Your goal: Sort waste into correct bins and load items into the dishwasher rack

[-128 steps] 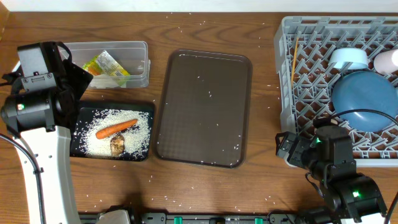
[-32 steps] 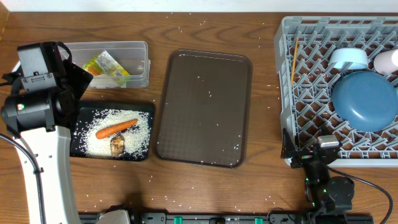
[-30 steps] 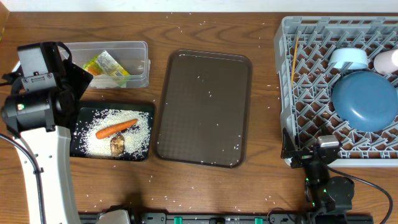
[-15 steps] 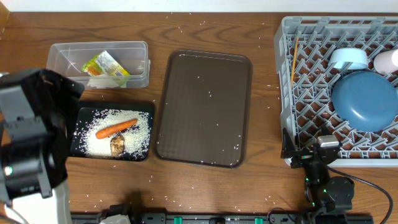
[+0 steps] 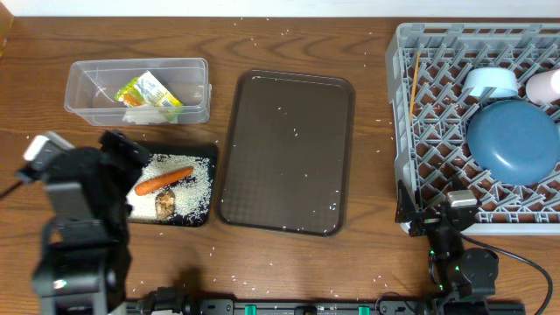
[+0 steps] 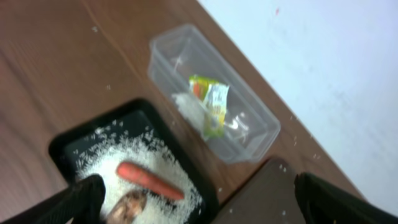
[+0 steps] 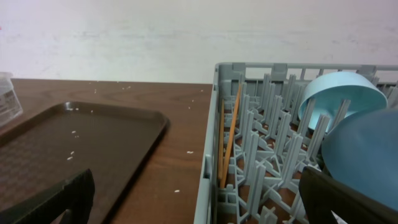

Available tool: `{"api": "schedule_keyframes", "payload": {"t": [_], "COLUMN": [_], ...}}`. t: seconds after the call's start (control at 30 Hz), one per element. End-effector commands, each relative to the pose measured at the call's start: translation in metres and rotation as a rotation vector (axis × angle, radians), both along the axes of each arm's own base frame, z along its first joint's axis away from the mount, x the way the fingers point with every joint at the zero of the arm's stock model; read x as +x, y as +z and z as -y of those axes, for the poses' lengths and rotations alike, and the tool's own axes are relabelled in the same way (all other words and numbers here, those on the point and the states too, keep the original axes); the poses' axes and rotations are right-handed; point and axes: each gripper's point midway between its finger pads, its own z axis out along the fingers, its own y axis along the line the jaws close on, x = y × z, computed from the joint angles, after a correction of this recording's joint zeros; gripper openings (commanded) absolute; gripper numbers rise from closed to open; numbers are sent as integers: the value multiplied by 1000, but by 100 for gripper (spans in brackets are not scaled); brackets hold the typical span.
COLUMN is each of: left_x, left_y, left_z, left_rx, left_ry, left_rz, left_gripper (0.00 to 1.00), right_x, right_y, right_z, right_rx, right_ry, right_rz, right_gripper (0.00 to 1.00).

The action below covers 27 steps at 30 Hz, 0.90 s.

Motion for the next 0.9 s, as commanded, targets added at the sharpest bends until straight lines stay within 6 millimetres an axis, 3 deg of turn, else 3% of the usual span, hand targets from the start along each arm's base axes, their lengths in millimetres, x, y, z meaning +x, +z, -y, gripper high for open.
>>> {"api": "schedule_keyframes", "payload": {"t": [0.0,0.23,0.53,0.87], "left_x": [4,15,-1,-2], "left_y": [-37,-82,-135,-161], "left_z": [10,41,43,50], "left_rx": [26,83,119,159], "left_ry": [-72,-293,-315,-363], "left_rz": [14,192,263,358], "left_gripper": [98,98,98,98], "right_x": [0,0,0,0], "right_y": [0,0,0,0], "right_z": [2,2,2,2], "right_rx": [-12,-12,-12,-12], "right_ry": [-7,-7,-7,-7], "right_rz": [3,3,3,3], "right_gripper": [99,99,99,99]}}
